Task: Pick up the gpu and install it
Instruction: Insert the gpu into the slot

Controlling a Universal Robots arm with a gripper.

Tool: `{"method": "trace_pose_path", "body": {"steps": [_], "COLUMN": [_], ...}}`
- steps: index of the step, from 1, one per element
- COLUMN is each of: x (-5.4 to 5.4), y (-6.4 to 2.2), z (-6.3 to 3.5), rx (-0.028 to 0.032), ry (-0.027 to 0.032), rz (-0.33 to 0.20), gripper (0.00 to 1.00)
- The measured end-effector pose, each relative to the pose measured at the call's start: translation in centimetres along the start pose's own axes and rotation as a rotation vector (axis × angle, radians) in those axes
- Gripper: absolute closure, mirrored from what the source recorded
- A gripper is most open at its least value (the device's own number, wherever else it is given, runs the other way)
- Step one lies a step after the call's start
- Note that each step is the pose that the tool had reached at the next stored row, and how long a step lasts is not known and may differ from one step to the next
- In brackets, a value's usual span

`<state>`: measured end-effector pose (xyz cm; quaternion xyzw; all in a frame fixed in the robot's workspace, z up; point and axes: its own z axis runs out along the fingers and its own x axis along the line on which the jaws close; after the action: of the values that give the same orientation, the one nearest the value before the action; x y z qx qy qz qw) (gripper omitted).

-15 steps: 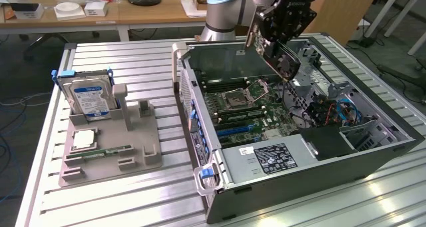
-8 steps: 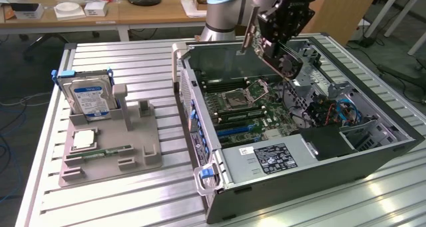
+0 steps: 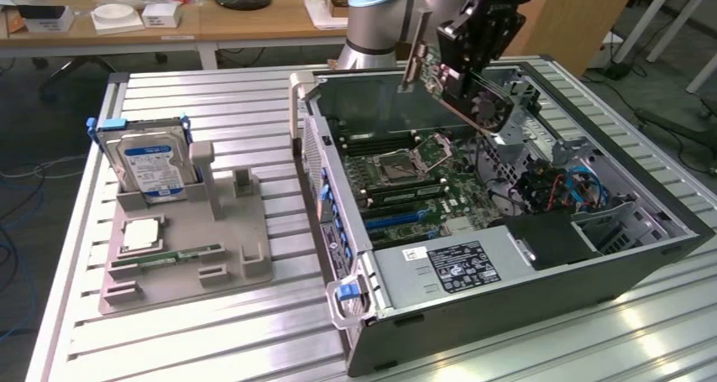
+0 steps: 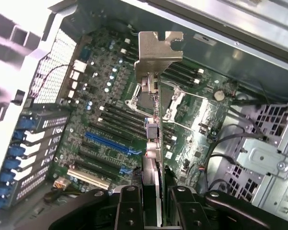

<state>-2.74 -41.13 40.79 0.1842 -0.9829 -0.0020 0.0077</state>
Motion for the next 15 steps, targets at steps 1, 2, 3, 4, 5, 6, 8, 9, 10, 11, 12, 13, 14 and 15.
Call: {"method": "trace_pose_path", "body": {"steps": [1, 2, 3, 4, 5, 6, 8, 9, 10, 11, 12, 13, 14, 15], "x": [0.0, 0.0, 0.0, 0.0, 0.0, 0.0, 0.0, 0.0, 0.0, 0.0, 0.0, 0.0, 0.0, 0.0], "y": [0.0, 0.0, 0.0, 0.0, 0.0, 0.0, 0.0, 0.0, 0.0, 0.0, 0.0, 0.0, 0.0, 0.0], "z": [0.0, 0.0, 0.0, 0.0, 0.01, 0.0, 0.01, 0.01, 0.0, 0.0, 0.0, 0.0, 0.01, 0.01], "rx": [0.0002, 0.0005, 0.0007, 0.0009, 0.0011, 0.0013, 0.0017, 0.002, 0.0022, 0.0024, 0.0027, 0.0029, 0.0031, 0.0033], "ry": [0.0001, 0.0002, 0.0003, 0.0004, 0.0005, 0.0007, 0.0008, 0.0009, 0.001, 0.0011, 0.0012, 0.0014, 0.0014, 0.0015], "rz": [-0.015, -0.031, -0.047, -0.062, -0.077, -0.091, -0.121, -0.135, -0.151, -0.167, -0.182, -0.197, -0.212, -0.228], "gripper": [0.72, 0.72, 0.72, 0.72, 0.72, 0.72, 0.72, 0.72, 0.72, 0.72, 0.72, 0.72, 0.72, 0.72]}}
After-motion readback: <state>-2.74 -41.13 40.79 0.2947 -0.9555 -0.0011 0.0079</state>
